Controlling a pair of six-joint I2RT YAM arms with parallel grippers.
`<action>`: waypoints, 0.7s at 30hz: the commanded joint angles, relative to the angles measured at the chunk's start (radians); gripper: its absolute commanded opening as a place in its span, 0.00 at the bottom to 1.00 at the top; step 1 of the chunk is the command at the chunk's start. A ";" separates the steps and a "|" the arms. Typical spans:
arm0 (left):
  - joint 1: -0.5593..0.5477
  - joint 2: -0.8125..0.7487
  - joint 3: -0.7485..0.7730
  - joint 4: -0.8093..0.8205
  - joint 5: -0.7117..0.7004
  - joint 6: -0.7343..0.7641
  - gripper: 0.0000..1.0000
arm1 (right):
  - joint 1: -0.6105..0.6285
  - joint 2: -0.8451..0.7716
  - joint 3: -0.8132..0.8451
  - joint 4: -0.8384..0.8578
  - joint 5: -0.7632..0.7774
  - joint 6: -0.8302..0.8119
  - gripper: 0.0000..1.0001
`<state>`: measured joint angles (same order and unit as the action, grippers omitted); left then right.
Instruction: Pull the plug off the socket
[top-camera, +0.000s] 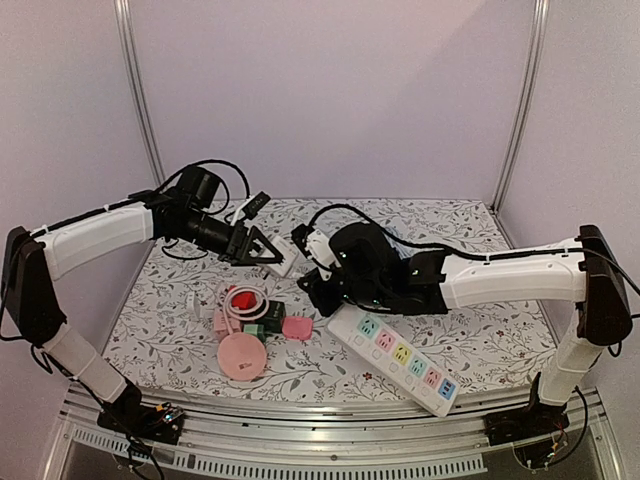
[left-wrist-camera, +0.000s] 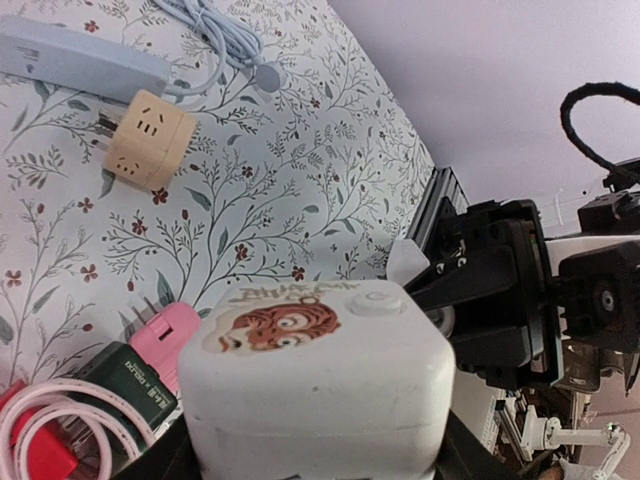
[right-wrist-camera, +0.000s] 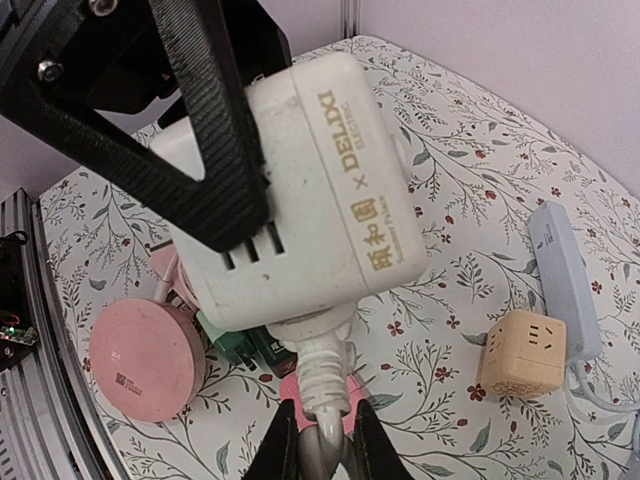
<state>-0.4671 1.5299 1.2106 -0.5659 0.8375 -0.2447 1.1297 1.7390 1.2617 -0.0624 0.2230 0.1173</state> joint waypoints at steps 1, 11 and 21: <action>0.038 -0.057 0.002 -0.003 -0.011 -0.006 0.03 | -0.042 -0.016 0.010 -0.149 0.037 0.016 0.00; -0.014 0.003 0.060 -0.179 -0.408 0.070 0.02 | 0.007 -0.081 0.119 -0.200 0.034 -0.033 0.00; -0.029 0.032 0.075 -0.217 -0.478 0.077 0.01 | 0.030 -0.128 0.132 -0.209 0.053 -0.057 0.00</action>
<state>-0.5438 1.5299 1.2919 -0.6765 0.6312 -0.2077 1.1454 1.7351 1.3502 -0.2321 0.2256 0.0708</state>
